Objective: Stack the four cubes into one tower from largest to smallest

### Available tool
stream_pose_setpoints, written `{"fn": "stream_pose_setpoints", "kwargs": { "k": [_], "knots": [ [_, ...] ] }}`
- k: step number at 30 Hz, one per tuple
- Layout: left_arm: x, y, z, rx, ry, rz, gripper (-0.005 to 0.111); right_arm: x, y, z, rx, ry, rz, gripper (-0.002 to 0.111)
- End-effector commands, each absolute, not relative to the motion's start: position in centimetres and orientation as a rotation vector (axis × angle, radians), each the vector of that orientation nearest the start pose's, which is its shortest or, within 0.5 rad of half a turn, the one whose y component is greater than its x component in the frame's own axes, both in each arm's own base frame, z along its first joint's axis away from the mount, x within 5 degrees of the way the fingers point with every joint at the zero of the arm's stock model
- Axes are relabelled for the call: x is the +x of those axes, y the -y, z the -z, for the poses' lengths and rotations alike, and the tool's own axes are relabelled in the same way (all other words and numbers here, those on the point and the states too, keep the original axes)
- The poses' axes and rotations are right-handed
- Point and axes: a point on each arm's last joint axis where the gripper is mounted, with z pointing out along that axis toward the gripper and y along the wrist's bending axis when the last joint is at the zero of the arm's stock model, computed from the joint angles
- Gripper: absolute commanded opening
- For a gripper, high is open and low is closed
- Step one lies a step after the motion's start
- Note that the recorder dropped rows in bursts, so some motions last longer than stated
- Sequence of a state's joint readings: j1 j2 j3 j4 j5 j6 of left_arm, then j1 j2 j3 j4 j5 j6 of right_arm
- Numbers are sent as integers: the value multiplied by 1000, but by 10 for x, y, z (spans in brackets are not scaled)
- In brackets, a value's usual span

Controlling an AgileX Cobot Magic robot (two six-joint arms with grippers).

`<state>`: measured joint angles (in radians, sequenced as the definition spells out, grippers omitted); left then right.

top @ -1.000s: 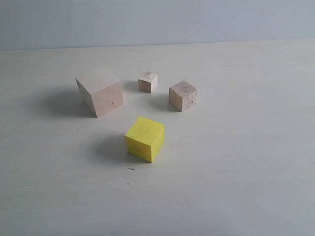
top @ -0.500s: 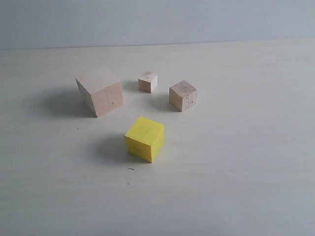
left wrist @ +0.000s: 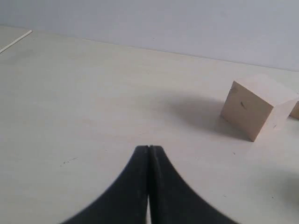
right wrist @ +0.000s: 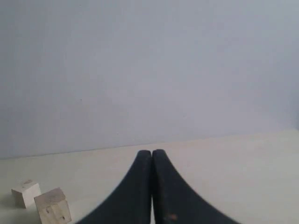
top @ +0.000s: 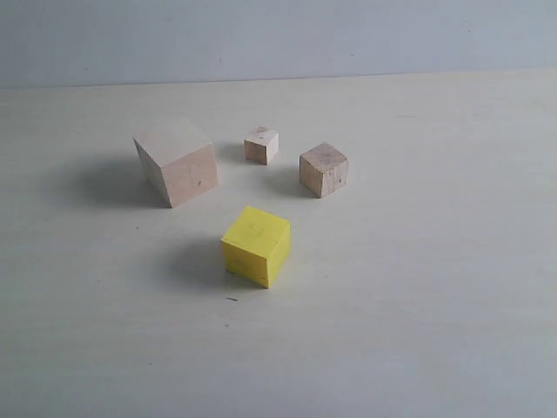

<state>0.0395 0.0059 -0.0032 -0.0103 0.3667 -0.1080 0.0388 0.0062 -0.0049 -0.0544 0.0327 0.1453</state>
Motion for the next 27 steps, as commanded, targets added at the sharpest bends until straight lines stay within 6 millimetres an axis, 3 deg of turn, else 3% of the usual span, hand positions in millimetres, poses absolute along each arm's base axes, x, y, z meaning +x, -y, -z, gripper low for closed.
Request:
{"fn": "stream_pose_setpoints", "kwargs": {
  "k": [1, 7, 20, 27],
  "knots": [
    [53, -2, -182, -132, -1830, 48, 0, 56, -2, -217, 33, -1437, -99, 0],
    [56, -2, -201, -118, -1618, 55, 0, 53, -3, -231, 23, -1285, -109, 0],
    [56, -2, -205, -115, -1575, 55, 0, 48, -4, -244, 35, -1144, -171, 0],
    [53, -2, -233, -111, -1354, 73, 0, 43, -5, -283, -2, -1131, -128, 0]
  ]
}}
